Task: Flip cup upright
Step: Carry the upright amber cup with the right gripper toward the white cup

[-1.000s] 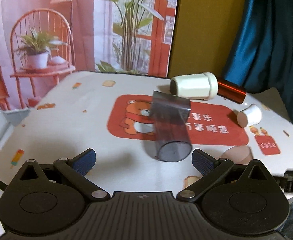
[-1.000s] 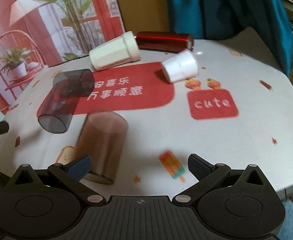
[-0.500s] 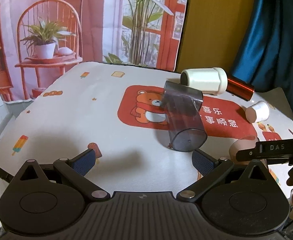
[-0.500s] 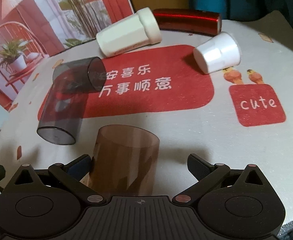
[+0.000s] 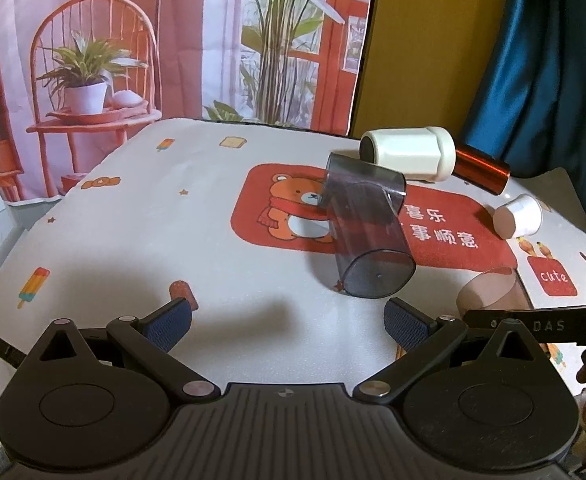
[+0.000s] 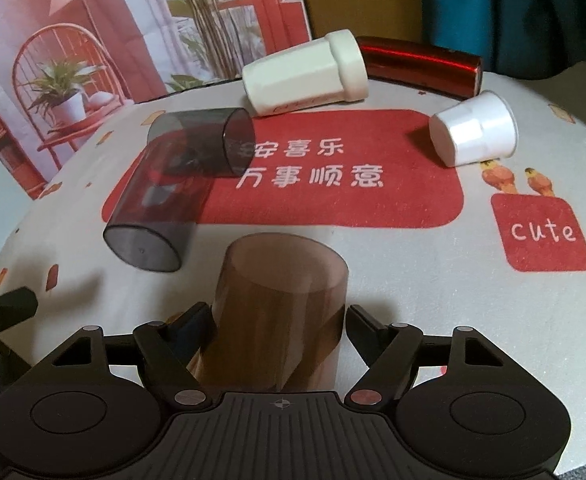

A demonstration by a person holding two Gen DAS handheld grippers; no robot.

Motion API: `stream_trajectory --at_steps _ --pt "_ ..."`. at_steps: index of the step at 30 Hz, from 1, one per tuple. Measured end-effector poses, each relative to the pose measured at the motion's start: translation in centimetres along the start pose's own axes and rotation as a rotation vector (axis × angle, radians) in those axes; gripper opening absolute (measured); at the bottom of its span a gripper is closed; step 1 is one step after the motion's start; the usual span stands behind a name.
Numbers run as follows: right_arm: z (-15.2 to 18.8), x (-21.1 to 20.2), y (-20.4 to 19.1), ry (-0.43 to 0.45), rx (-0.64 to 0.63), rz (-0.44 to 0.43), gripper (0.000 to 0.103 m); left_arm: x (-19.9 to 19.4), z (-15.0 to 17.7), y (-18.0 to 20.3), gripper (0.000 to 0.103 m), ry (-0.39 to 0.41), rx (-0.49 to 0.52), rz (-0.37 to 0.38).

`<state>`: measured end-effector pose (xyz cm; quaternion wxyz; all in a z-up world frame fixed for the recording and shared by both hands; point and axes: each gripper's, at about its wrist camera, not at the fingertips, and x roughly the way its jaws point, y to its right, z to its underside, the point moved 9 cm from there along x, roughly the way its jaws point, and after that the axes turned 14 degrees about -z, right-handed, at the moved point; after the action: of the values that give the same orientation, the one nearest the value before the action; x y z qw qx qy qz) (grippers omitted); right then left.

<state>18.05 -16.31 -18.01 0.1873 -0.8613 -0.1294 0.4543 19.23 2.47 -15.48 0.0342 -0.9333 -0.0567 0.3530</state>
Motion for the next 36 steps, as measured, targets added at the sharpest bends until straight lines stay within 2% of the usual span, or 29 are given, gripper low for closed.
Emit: stream_trajectory --at_steps 9,12,26,31,36 --pt "0.0 -1.5 1.1 0.042 0.035 -0.02 0.07 0.1 0.2 -0.2 0.103 -0.02 0.006 -0.015" --pt "-0.1 -2.4 1.7 0.055 0.052 -0.018 0.064 0.1 0.2 -0.2 0.103 -0.024 0.004 -0.016" --pt "0.2 -5.4 6.7 0.089 0.124 0.097 0.064 0.0 0.5 0.0 0.103 -0.036 0.0 -0.009" --pt "-0.4 -6.0 7.0 0.11 0.105 0.119 0.063 0.0 0.4 0.1 0.103 -0.035 0.001 -0.008" --pt "-1.2 -6.6 6.8 0.133 0.029 0.171 0.063 0.2 0.5 0.1 0.103 -0.041 0.001 -0.012"
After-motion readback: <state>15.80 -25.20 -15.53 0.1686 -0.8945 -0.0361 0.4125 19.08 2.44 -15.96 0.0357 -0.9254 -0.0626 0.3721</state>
